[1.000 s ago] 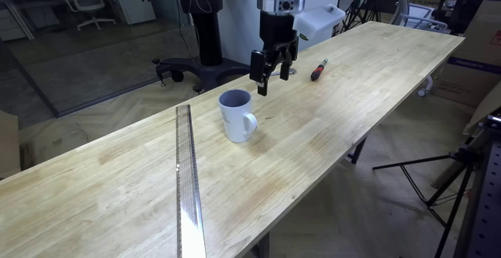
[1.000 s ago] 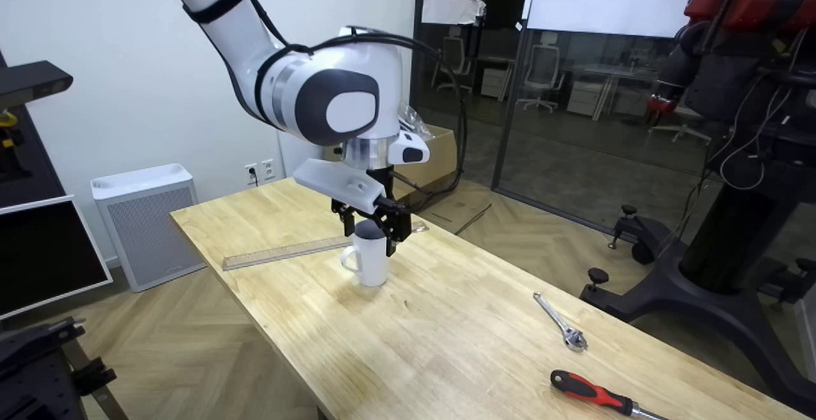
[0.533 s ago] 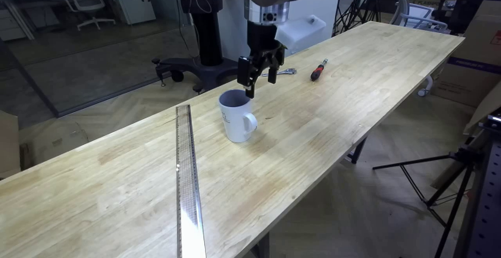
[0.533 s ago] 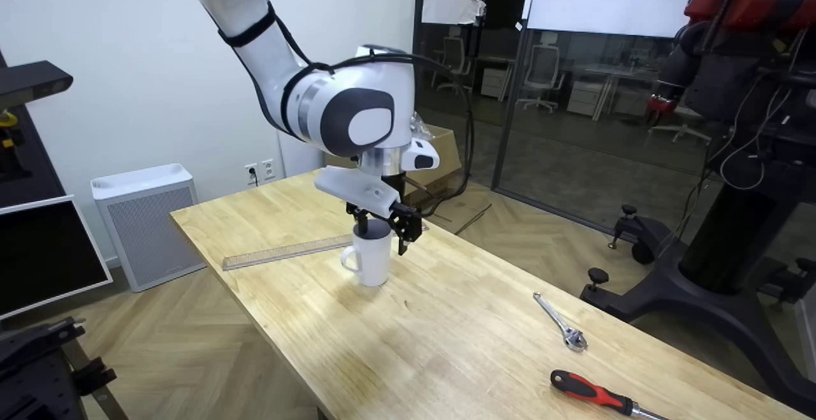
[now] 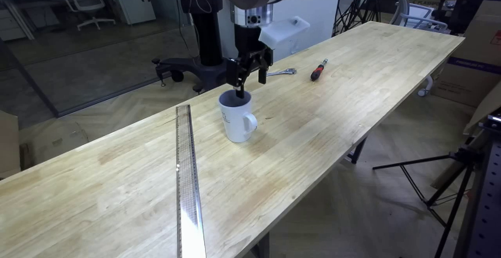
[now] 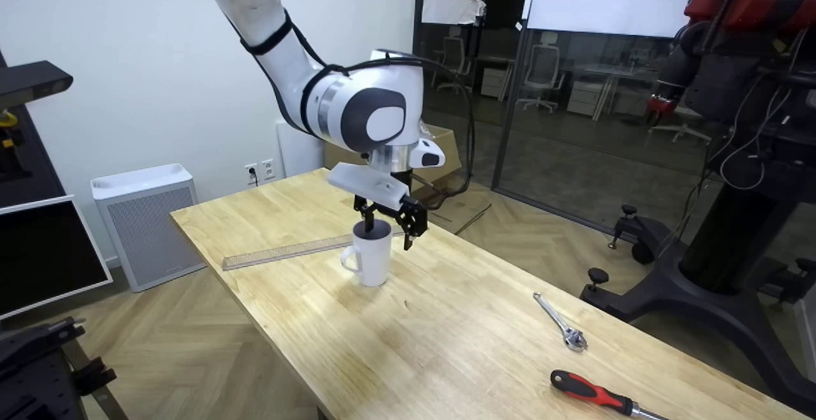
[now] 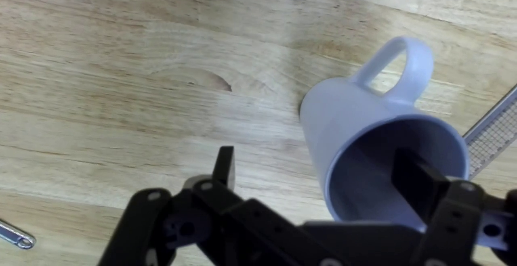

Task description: Move the mug slightly to the right

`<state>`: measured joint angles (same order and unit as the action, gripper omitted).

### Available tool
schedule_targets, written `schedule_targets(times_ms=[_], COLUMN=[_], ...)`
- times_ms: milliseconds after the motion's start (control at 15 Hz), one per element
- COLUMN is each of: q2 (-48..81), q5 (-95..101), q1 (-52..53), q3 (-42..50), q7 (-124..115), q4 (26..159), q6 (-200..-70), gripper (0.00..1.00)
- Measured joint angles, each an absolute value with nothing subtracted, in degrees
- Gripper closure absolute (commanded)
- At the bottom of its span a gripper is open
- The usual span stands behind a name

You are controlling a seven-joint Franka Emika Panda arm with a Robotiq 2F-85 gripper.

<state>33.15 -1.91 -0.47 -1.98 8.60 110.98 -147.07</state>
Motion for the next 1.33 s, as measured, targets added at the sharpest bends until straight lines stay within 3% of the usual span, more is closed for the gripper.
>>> schedule_targets(times_ms=[400, 467, 600, 1200, 1333], q2=[36.2, 36.7, 37.6, 39.1, 39.1], q5=[-1.0, -1.0, -0.9, 1.1, 1.7], q1=[0.1, 0.1, 0.1, 0.6, 1.0], q3=[-2.0, -2.0, -1.9, -1.6, -1.5], q7=[8.0, 8.0, 8.0, 7.7, 7.3], q4=[106.8, 106.1, 105.0, 102.6, 102.5], q6=[-144.4, -144.0, -143.3, -141.2, -140.3], gripper=[0.0, 0.25, 0.33, 0.97, 1.0])
